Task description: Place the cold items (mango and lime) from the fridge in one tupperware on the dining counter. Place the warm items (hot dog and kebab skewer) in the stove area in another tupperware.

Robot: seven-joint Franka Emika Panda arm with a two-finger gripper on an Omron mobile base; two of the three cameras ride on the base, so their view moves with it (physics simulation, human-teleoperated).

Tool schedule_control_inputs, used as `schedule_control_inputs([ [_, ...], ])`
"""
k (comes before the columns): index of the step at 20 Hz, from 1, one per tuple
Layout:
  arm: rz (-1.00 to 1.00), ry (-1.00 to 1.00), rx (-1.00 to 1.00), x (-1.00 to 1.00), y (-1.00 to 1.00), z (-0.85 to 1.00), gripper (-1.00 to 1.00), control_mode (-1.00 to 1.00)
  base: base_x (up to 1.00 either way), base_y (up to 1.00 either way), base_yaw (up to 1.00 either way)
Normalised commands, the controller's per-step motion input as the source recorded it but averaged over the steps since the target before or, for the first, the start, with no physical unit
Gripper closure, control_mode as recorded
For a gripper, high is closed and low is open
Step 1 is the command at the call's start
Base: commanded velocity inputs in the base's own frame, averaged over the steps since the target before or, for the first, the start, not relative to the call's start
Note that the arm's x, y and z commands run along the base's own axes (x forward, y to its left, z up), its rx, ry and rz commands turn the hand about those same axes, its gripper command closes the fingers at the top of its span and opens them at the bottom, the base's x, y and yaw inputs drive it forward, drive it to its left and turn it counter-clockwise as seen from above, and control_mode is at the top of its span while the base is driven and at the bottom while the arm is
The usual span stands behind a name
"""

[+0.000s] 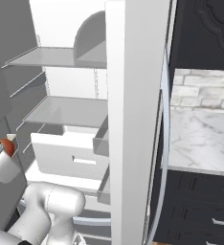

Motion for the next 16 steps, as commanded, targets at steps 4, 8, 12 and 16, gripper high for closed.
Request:
schedule_control_inputs([
  [4,0.00,0.00,0.00,-0.04,0.00,0.00,1.00,1.00,-0.22,0.00,0.00],
  [8,0.00,0.00,0.00,0.00,0.00,0.00,1.00,1.00,-0.70,0.22,0.00],
  [12,0.00,0.00,0.00,0.00,0.00,0.00,1.00,1.00,-0.72,0.42,-0.01],
  [16,0.00,0.00,0.00,0.00,0.00,0.00,1.00,1.00,-0.48,0.55,-0.32],
])
